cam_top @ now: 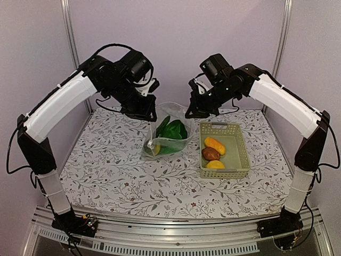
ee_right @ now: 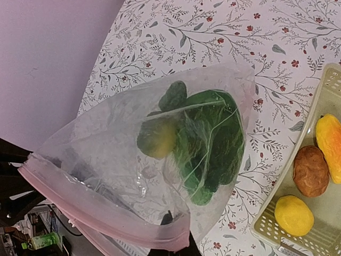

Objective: Place the food in the zip-top bag and seal the zipper
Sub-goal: Pass from the right arm to the left, then pick up the fake fruit from the bin.

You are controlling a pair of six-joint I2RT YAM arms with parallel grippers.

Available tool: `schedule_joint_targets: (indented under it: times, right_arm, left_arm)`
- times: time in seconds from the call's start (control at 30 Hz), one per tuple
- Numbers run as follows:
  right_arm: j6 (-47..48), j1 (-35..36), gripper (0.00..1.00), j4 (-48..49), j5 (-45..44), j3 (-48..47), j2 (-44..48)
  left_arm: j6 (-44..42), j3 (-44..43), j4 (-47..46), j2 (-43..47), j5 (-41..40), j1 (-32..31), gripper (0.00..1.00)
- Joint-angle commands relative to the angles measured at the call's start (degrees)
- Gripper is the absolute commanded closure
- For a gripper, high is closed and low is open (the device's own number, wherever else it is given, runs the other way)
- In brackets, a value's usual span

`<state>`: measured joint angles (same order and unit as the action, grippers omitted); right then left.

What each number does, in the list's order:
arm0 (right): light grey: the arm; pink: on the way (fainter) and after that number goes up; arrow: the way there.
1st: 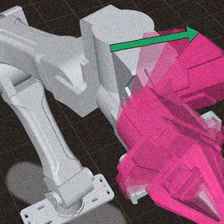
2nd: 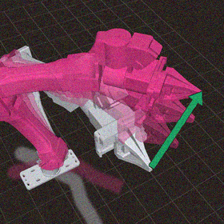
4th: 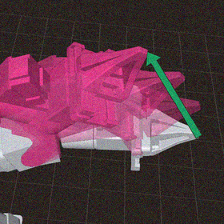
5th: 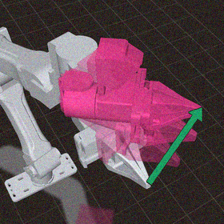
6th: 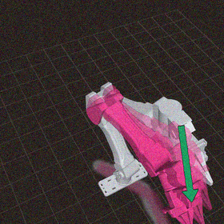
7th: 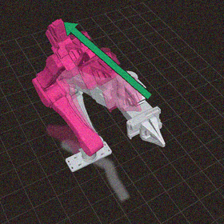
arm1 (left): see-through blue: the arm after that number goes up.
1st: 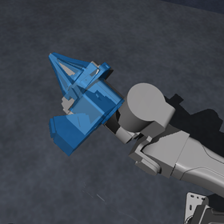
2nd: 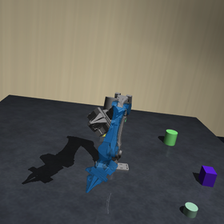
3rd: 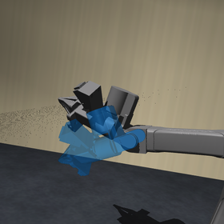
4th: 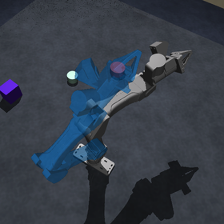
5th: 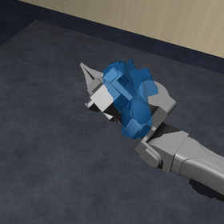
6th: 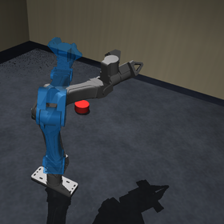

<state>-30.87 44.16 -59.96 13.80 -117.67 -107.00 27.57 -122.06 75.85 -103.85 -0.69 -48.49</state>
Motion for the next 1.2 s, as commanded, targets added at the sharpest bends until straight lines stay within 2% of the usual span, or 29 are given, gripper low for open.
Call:
schedule_joint_targets:
  times: [0.0, 0.03, 0.17, 0.2, 0.23, 0.27, 0.3, 0.33, 0.37, 0.4, 0.43, 0.5, 0.63, 0.7, 0.77, 0.8, 0.9, 0.97, 1.03, 1.17]
  right_arm:
    - [-0.33, -0.63, 1.00, 1.18, 0.68, -0.24, -0.93]
    - [-0.33, -0.65, 1.00, 1.27, 0.77, -0.28, -1.01]
    - [-0.03, -0.83, 1.00, 1.54, 1.29, -0.27, -0.94]
    - [0.23, -0.91, 1.00, 1.59, 1.65, -0.30, -0.93]
    - [0.47, -1.01, 0.98, 1.66, 2.17, -0.39, -0.93]
    - [0.68, -1.19, 0.90, 1.67, 3.07, -0.49, -0.85]
    - [1.01, -1.43, 0.77, 1.39, 4.51, -0.65, -0.76]
    - [1.08, -1.75, 0.55, 0.02, 6.08, -1.56, -0.61]
    - [0.49, -2.62, 0.12, -1.87, 9.83, -2.84, -0.59]
    - [-0.81, -3.65, 0.02, -3.09, 15.18, -3.89, -0.45]
    - [-1.53, -4.56, 0.01, -4.27, 18.77, -4.86, 0.00]
    - [-2.20, -5.42, 0.01, -6.77, 16.34, -7.94, 2.98]
    - [2.37, -7.98, 0.01, -9.89, -3.21, -8.54, 9.87]
    - [7.22, -8.30, 0.01, -8.22, -12.31, -3.85, 13.15]
    - [10.52, -9.33, 0.01, -2.30, -19.77, 8.40, 18.35]
    - [11.24, -11.21, 0.01, 1.36, -18.55, 15.01, 21.49]
    - [12.76, -18.47, 0.04, 10.10, -3.80, 29.97, 27.97]
    - [14.64, -19.31, 0.18, 11.32, 1.27, 33.54, 29.15]
    - [17.35, -19.35, 0.27, 10.20, 1.97, 35.94, 28.57]
    - [20.28, -19.29, 0.38, 7.65, 0.92, 39.11, 23.37]
  left_arm:
    - [2.62, -0.27, 3.73, -0.81, 0.24, -0.76, 0.82]
    - [2.88, -0.28, 3.79, -0.82, 0.25, -0.96, 0.83]
    - [2.60, -0.15, 3.20, -0.74, 1.57, -1.52, 1.00]
    - [2.31, -0.18, 2.78, -0.74, 1.57, -1.52, 1.00]
    - [2.05, -0.12, 2.28, -0.81, 1.80, -1.41, 1.00]
    - [1.82, -0.16, 1.75, -0.85, 2.39, -1.37, 1.00]
    - [1.61, -0.08, 0.93, -0.97, 3.00, -1.30, 1.00]
    - [1.56, 0.16, 0.19, -1.12, 3.57, -1.21, 1.00]
    - [1.47, 0.33, -0.48, -1.28, 4.11, -0.99, 1.00]
    - [1.52, 0.43, -1.50, -1.45, 4.84, -0.76, 1.00]
    - [1.64, 0.50, -1.89, -1.70, 5.49, -0.56, 1.00]
    - [1.85, 0.69, -3.35, -2.10, 6.36, -0.18, 1.00]
    - [1.77, 1.11, -4.65, -2.38, 6.83, 0.38, 1.00]
    - [1.51, 1.05, -4.79, -2.40, 6.99, 0.94, 1.00]
    - [1.18, 1.20, -4.88, -2.32, 7.30, 1.41, 1.00]
    - [0.88, 1.21, -4.99, -2.36, 7.61, 1.63, 1.00]
    - [0.35, 1.25, -5.26, -2.55, 8.30, 2.10, 1.00]
    - [0.01, 1.28, -5.36, -2.69, 8.85, 2.19, 1.00]
    - [-0.28, 1.67, -5.57, -2.76, 8.82, 2.30, 1.00]
    - [-0.31, 1.85, -5.98, -2.73, 9.08, 2.59, 1.00]
